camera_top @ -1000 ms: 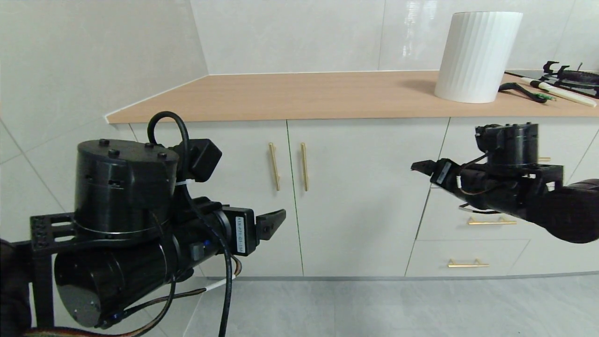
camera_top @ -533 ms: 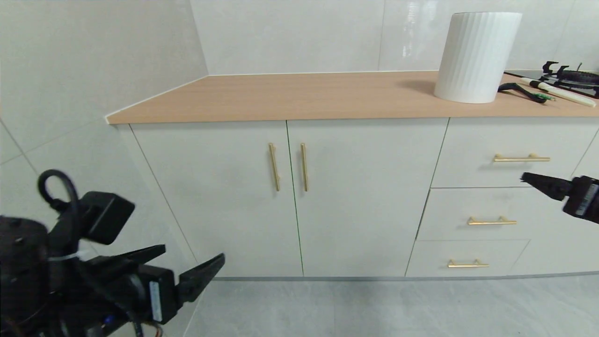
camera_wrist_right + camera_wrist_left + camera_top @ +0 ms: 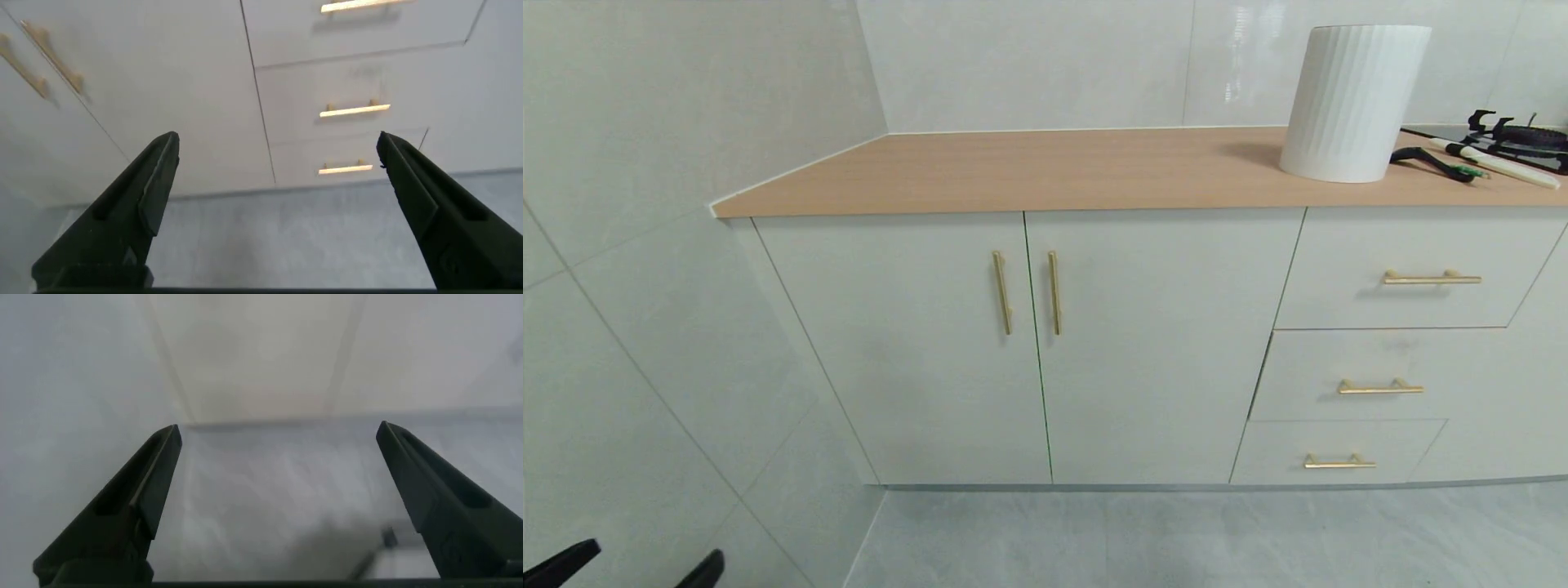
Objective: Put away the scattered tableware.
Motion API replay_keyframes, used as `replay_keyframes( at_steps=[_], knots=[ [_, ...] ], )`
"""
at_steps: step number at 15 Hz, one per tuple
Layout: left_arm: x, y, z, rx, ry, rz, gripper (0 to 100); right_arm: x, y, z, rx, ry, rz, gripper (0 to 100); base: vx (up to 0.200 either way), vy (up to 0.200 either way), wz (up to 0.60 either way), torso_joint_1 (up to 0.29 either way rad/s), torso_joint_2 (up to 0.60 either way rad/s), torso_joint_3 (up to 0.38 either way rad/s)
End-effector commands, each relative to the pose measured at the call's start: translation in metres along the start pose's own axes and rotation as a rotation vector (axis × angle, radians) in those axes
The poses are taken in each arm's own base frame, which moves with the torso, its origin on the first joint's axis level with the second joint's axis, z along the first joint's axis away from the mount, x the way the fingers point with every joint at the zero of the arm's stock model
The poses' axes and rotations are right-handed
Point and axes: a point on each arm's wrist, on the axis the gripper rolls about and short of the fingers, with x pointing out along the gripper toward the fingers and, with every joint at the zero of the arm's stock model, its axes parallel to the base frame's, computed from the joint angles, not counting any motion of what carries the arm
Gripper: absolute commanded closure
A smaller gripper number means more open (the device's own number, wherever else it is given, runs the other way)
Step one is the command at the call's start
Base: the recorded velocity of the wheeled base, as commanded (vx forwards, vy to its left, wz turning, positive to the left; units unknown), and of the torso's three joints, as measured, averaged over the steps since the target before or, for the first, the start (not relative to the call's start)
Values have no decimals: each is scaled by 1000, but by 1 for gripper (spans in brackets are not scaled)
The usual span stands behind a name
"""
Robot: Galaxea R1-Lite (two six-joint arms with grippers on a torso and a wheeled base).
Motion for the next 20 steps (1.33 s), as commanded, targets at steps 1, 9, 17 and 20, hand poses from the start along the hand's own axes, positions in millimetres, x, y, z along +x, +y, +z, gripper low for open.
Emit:
replay_keyframes(
  at_steps=[1,9,17,20],
  knots=[
    [-39,13,-24,-1,-226,116,0,-40,1,-9,-31,-141,13,0,0,0,0,0,0,0],
    [-54,12,-65,23,-277,225,0,-54,-4,-70,-115,-130,47,0,0,0,0,0,0,0],
    [-52,8,-69,26,-245,35,0,-41,-9,-109,-178,4,61,0,0,0,0,0,0,0],
    [-52,7,-69,54,-242,11,0,-41,-7,-109,-206,8,150,0,0,0,0,0,0,0]
  ],
)
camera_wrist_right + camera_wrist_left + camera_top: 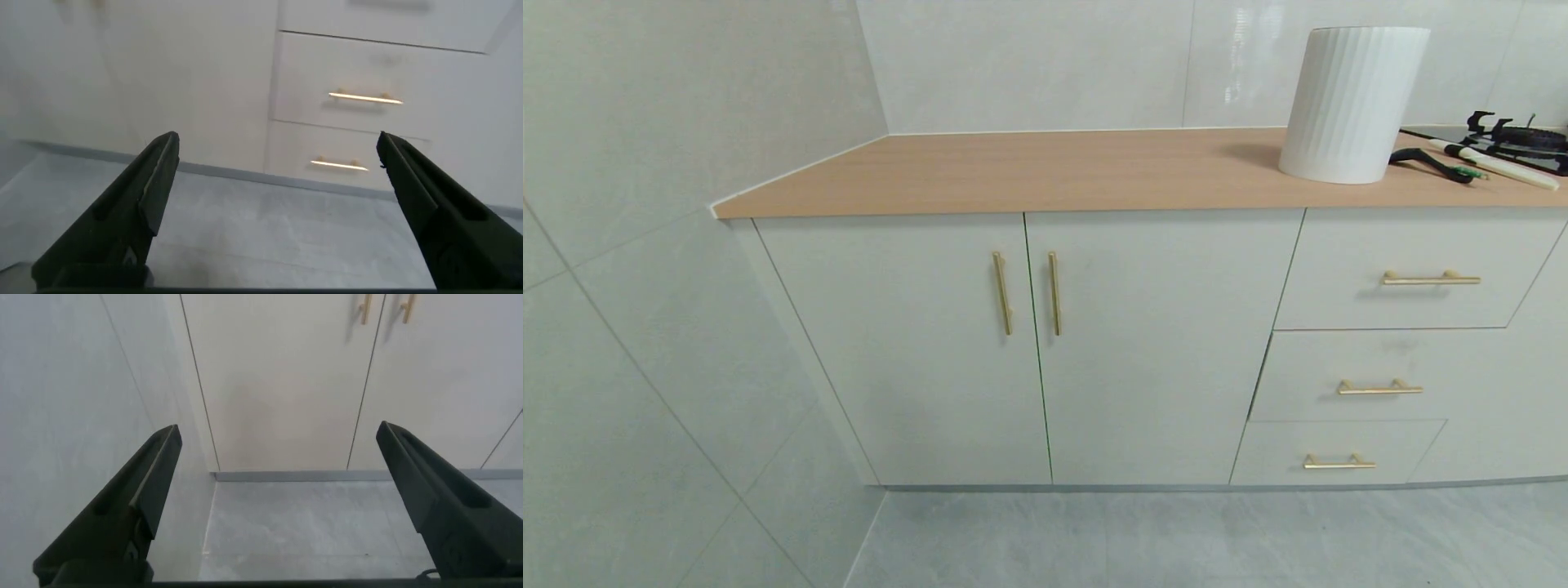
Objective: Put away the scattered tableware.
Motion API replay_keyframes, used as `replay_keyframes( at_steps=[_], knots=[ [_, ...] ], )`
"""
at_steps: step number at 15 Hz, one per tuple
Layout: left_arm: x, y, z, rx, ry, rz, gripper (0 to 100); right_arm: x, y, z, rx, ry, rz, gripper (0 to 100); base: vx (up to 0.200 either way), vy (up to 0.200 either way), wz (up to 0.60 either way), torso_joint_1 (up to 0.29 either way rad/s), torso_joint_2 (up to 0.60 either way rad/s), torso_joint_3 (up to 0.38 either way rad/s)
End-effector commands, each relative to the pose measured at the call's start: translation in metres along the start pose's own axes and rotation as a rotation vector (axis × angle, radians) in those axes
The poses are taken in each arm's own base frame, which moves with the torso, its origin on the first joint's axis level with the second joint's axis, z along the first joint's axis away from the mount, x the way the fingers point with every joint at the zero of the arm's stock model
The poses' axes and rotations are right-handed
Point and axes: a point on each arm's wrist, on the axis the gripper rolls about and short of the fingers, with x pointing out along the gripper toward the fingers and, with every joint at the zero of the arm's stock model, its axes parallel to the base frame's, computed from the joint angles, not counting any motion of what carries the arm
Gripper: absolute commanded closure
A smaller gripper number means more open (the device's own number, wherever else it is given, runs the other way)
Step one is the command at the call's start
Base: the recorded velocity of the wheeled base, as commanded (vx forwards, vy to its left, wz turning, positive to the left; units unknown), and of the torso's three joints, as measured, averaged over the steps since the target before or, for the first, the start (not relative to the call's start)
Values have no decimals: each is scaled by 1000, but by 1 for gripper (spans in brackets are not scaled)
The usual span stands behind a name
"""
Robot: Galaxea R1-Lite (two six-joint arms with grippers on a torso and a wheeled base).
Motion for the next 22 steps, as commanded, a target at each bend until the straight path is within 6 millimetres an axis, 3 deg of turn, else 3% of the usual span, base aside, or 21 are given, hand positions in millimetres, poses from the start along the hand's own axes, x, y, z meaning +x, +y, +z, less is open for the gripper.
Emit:
replay_keyframes(
  at_steps=[1,3,6,10,18,22],
  knots=[
    [0,0,0,3,2,-3,0,1,0,0,-3,8,0,0,0,0,0,0,0,0],
    [0,0,0,-8,0,-3,0,1,-1,0,7,8,-36,0,0,0,0,0,0,0],
    [0,0,0,-3,2,-6,0,0,-5,-5,44,65,-228,0,0,0,0,0,0,0],
    [0,0,0,-5,0,-7,0,-7,-5,-7,95,-34,-161,0,0,0,0,0,0,0],
    [0,0,0,-2,0,-15,0,-7,-5,-7,95,-33,-167,0,0,0,0,0,0,0],
    [0,0,0,-2,0,-15,0,-7,-5,-7,95,-33,-167,0,0,-200,0,-1,6,5]
  ],
)
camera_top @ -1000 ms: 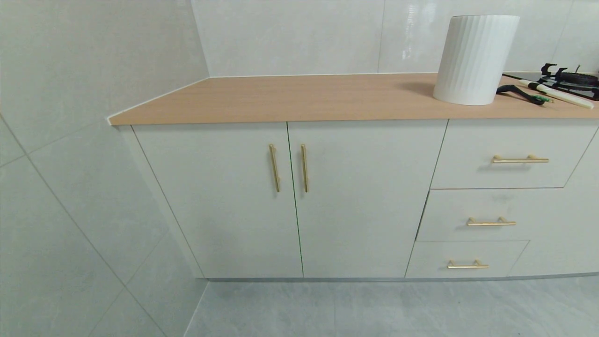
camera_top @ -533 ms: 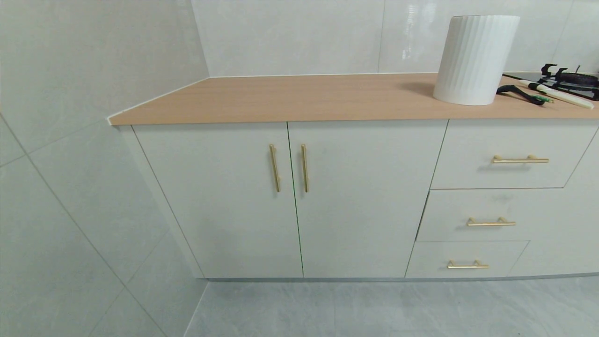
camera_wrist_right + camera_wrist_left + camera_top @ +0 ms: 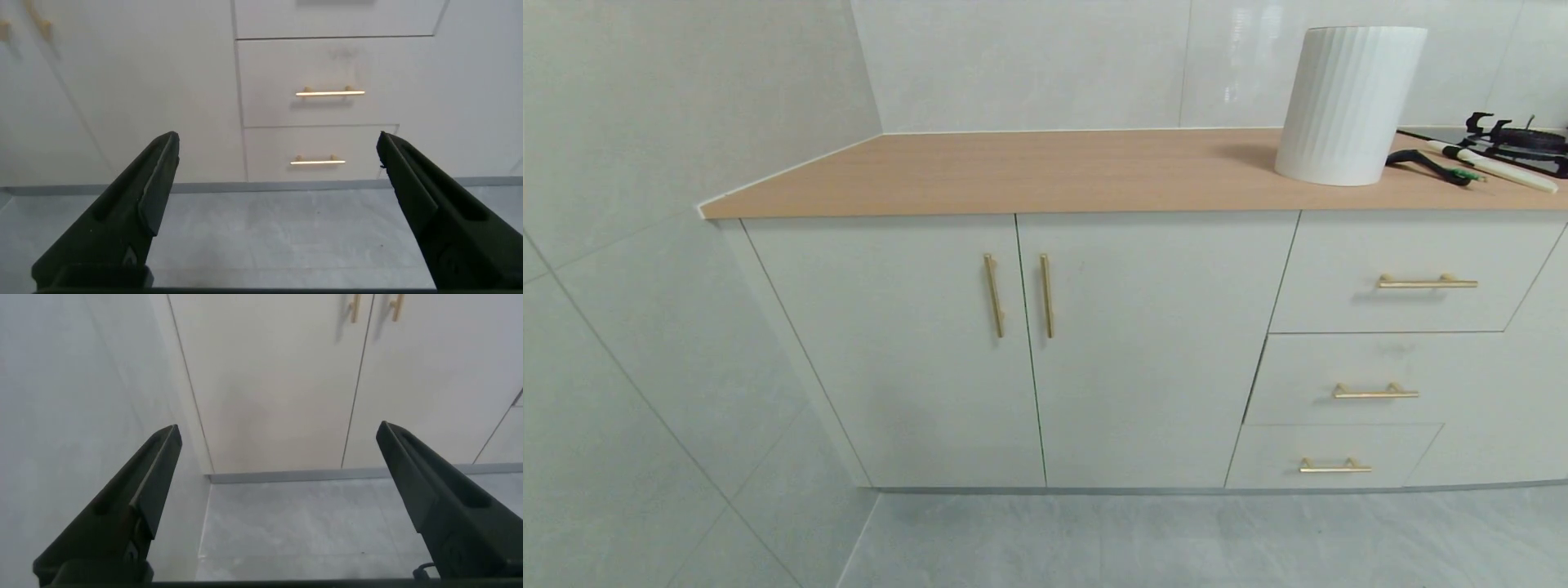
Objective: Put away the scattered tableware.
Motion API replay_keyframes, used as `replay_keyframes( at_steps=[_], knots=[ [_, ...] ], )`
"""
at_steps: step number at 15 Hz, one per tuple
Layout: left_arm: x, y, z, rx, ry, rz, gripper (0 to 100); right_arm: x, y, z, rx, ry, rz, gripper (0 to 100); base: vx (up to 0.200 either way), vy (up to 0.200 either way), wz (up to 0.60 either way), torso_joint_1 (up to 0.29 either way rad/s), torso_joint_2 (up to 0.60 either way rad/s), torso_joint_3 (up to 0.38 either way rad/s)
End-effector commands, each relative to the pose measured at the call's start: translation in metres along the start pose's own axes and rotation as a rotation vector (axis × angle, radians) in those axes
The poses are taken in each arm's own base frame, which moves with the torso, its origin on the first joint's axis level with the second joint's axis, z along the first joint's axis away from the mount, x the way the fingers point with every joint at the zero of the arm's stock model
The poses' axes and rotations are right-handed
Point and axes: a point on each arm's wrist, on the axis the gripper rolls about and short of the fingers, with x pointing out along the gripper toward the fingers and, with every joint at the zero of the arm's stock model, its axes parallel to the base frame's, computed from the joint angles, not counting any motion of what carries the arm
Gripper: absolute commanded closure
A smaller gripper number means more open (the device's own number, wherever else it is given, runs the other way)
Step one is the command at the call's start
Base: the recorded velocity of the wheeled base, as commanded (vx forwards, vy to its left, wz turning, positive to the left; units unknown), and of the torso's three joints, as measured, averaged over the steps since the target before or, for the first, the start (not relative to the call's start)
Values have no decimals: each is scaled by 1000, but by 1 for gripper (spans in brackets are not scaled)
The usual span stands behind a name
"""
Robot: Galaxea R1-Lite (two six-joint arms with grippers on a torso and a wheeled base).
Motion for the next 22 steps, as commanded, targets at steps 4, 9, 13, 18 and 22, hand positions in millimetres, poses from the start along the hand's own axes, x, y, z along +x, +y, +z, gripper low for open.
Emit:
replay_keyframes(
  at_steps=[4,9,13,18,22],
  knots=[
    [0,0,0,0,2,0,0,0,0,0,0,0,0,0,0,-200,0,0,4,5],
    [0,0,0,0,0,0,0,0,0,0,0,0,0,0,0,-160,0,2,2,2],
    [0,0,0,0,2,0,0,0,0,0,0,1,0,0,0,0,0,0,0,0],
    [0,0,0,0,2,0,0,0,0,0,0,0,0,0,0,0,0,0,0,0],
    [0,0,0,0,0,0,0,0,0,0,0,0,0,0,0,0,0,0,0,0]
  ],
)
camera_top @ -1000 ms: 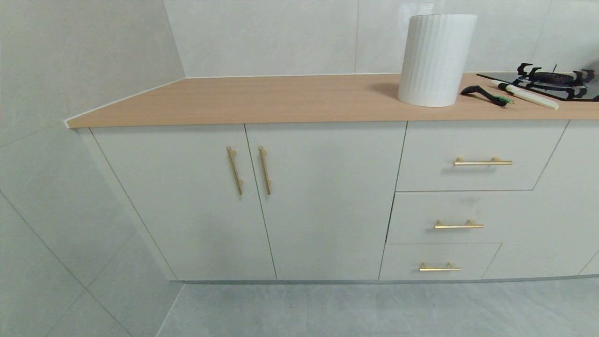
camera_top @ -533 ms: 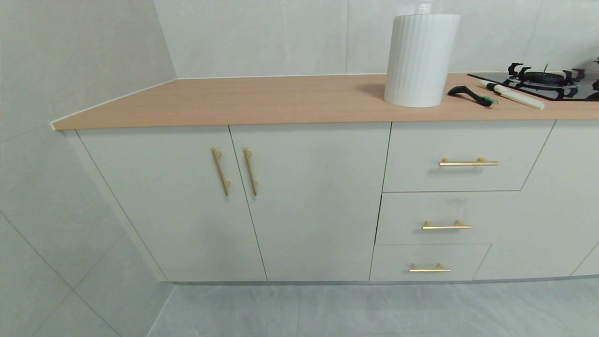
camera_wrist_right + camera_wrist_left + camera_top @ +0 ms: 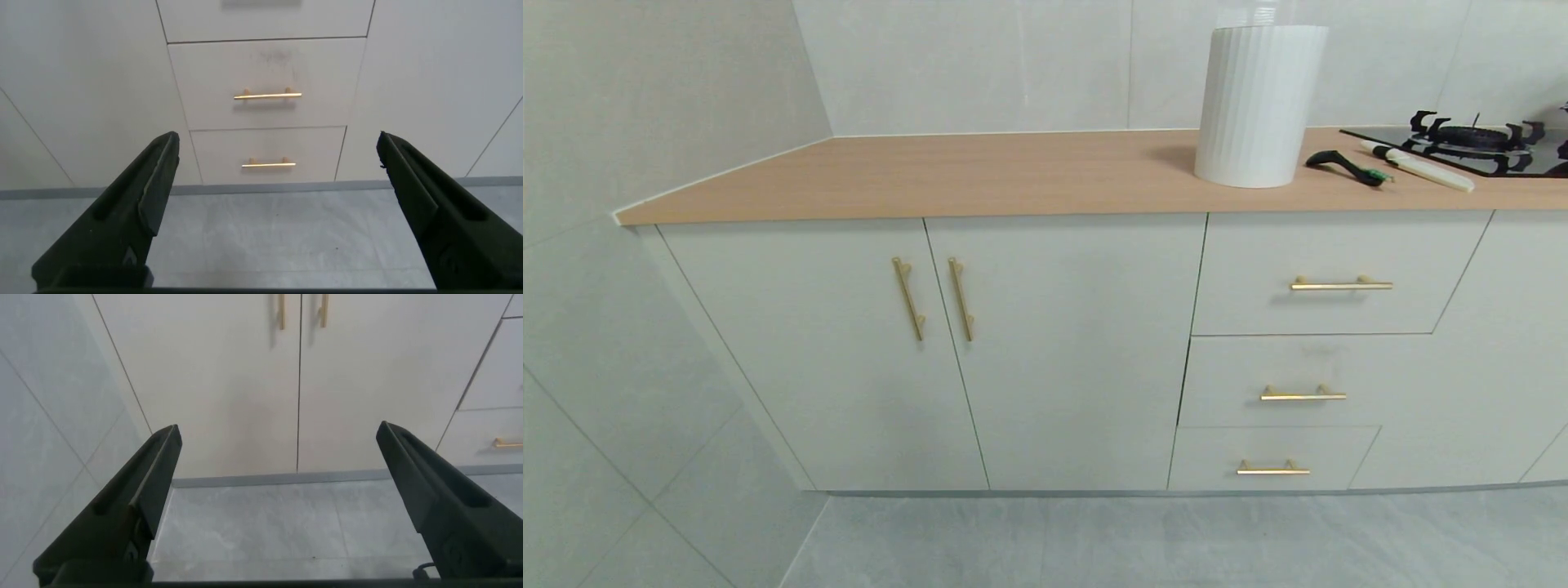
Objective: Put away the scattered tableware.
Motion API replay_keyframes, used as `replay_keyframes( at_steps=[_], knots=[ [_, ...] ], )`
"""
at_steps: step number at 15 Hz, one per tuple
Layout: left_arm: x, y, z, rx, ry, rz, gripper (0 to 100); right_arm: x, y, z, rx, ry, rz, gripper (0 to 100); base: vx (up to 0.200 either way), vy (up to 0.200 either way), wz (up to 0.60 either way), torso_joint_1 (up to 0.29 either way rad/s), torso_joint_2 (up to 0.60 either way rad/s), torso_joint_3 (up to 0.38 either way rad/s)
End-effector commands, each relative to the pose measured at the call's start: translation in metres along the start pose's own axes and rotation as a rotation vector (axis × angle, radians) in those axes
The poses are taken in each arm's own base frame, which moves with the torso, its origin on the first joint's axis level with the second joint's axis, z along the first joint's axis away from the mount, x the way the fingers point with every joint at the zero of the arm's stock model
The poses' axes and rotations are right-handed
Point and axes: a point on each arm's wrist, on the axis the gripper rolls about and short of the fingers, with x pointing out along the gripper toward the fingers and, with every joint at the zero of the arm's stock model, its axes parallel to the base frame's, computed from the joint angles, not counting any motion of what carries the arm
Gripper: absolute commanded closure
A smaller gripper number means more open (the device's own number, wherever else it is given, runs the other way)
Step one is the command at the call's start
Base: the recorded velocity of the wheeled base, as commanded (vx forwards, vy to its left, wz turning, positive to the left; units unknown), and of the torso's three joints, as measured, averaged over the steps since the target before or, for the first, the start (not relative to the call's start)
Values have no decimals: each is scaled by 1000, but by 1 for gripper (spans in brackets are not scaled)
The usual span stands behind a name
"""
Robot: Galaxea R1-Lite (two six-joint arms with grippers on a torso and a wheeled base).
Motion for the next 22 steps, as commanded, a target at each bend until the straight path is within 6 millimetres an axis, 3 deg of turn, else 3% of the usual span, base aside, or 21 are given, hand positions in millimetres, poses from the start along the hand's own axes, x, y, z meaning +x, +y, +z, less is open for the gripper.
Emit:
replay_keyframes(
  at_steps=[1,5,16,19,22],
  knots=[
    [0,0,0,0,2,0,0,0,0,0,0,1,0,0,0,0,0,0,0,0],
    [0,0,0,1,0,0,0,0,0,0,0,-1,0,0,0,-150,0,3,2,2],
    [0,0,0,-2,0,0,0,0,0,0,0,-1,0,0,0,0,0,0,0,0],
    [0,0,0,-2,0,0,0,0,0,0,0,1,0,0,200,0,0,1,5,2],
    [0,0,0,-2,0,0,0,0,0,0,0,-1,0,0,0,0,0,0,0,0]
  ],
)
